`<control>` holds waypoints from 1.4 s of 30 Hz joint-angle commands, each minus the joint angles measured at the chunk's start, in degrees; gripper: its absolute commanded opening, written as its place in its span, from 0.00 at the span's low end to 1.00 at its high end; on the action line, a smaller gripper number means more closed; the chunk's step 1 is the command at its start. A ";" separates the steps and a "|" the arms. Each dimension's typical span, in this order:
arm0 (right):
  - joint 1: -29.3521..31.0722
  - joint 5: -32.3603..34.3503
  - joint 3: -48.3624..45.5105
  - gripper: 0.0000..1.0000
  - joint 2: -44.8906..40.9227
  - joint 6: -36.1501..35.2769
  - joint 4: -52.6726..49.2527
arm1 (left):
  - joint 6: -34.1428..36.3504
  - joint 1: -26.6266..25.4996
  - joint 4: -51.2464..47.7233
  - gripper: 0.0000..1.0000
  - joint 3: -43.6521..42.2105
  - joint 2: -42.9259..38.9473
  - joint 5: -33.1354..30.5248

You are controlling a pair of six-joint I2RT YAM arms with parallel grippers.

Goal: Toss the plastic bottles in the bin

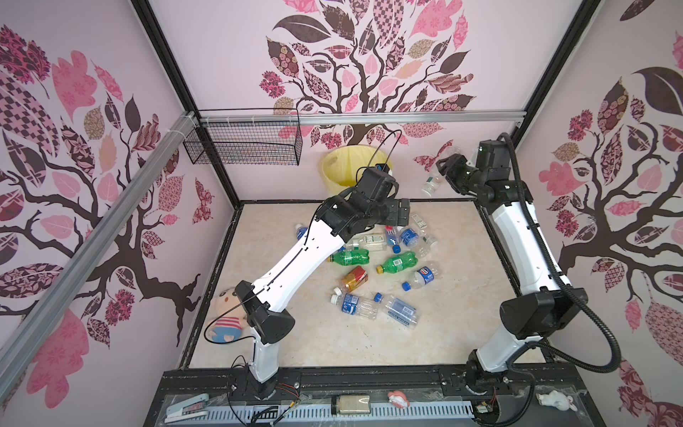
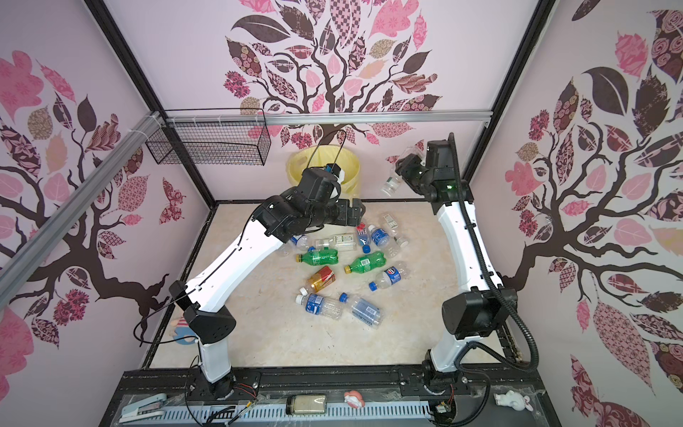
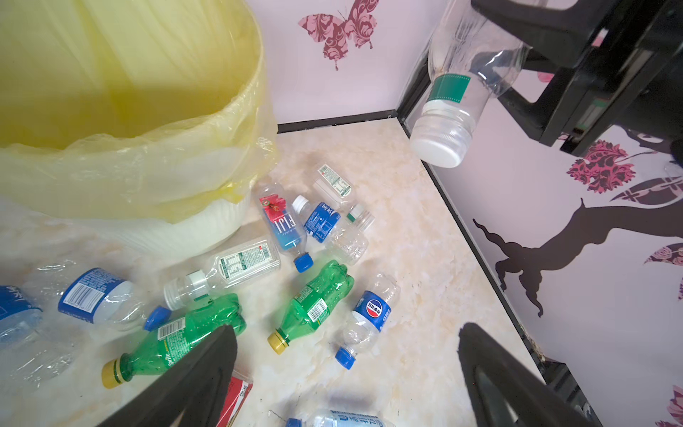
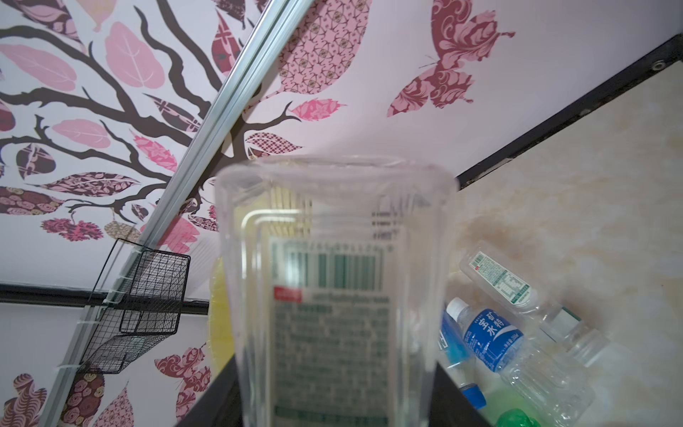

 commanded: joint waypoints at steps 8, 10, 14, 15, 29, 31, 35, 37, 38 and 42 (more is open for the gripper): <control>10.92 -2.30 9.44 0.50 3.79 0.32 -2.49 | 3.96 1.08 6.82 0.97 -1.29 -4.50 -0.82; 12.25 -3.28 9.47 0.49 3.73 1.35 -2.49 | 4.59 1.31 8.57 0.97 -2.64 -5.33 -1.16; 14.18 -4.48 9.47 0.49 3.37 2.82 -2.56 | 4.26 2.64 9.91 0.94 -4.99 -6.42 -1.75; 14.64 -4.60 9.42 0.49 3.20 3.00 -2.66 | 3.76 3.34 9.87 0.93 -5.41 -6.60 -1.43; 16.53 -6.84 12.77 0.49 4.94 5.84 -2.42 | 3.21 5.41 14.70 0.75 -12.21 -8.68 4.76; 16.90 -6.90 13.05 0.49 5.19 5.89 -2.57 | 3.21 5.43 14.85 0.65 -12.04 -8.28 5.18; 17.29 -6.94 12.96 0.48 5.21 5.88 -2.74 | 2.78 5.43 14.64 0.60 -11.73 -7.72 4.68; 17.34 -7.08 12.96 0.48 5.21 5.72 -3.12 | 2.62 5.42 15.40 0.59 -12.09 -7.82 4.54; 17.34 -7.12 12.88 0.48 5.23 5.64 -3.27 | 2.55 5.41 15.82 0.58 -12.33 -7.89 4.60; 17.42 -7.55 12.45 0.48 5.21 5.73 -3.45 | 2.50 5.41 17.28 0.49 -13.16 -8.07 5.03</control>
